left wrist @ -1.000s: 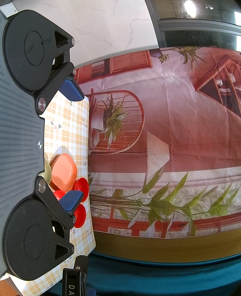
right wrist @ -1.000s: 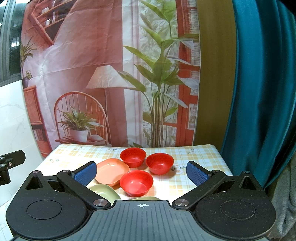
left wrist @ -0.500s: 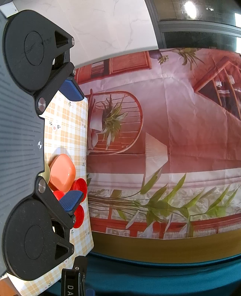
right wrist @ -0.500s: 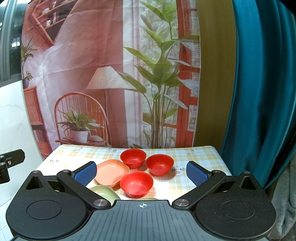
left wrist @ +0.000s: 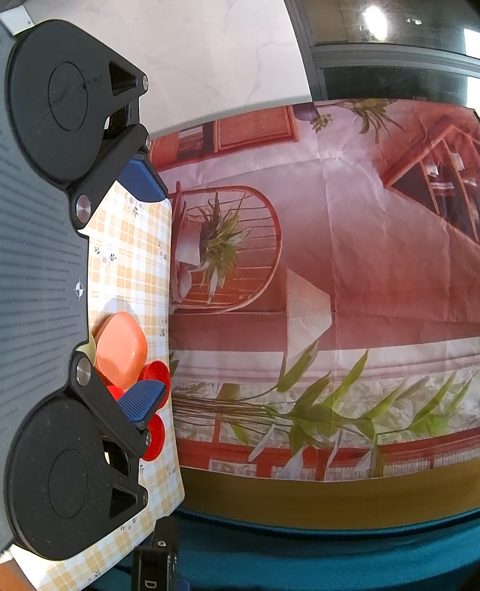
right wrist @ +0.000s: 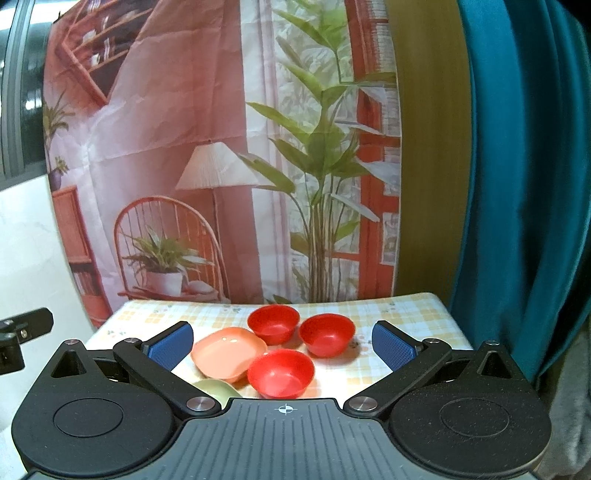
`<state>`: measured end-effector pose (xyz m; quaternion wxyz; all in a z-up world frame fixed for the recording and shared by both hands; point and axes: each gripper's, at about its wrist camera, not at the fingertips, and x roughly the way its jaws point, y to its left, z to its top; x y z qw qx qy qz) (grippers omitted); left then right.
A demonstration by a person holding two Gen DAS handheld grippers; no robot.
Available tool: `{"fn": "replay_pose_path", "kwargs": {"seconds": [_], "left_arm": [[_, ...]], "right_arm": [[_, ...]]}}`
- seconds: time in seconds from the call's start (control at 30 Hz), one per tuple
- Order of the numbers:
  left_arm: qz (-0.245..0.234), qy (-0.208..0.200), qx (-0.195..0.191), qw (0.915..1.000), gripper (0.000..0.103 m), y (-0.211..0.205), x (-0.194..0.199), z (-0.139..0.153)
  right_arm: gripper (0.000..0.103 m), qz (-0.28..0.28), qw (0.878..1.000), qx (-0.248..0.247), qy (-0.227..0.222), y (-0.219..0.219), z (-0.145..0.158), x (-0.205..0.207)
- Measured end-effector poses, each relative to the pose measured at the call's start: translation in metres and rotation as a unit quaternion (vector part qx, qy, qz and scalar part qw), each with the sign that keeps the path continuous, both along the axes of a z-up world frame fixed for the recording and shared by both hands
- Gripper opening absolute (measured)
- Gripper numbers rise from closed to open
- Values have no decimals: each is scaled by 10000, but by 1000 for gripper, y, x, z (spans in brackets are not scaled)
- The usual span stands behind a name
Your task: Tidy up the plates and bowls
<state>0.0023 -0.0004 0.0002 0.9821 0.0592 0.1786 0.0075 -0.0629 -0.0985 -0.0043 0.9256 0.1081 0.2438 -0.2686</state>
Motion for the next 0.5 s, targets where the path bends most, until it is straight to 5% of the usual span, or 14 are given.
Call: {"fn": "replay_pose_path", "kwargs": {"seconds": [0.17,0.5], "left_arm": [[-162,-71,96,9998,103,-4,9,-11],[-195,522,288,9980,103,-3,60,-60]], "right_arm": [[103,126,9994,-76,-315,-11,-23,3],[103,244,9992,298,111,-32,-84,40]]}}
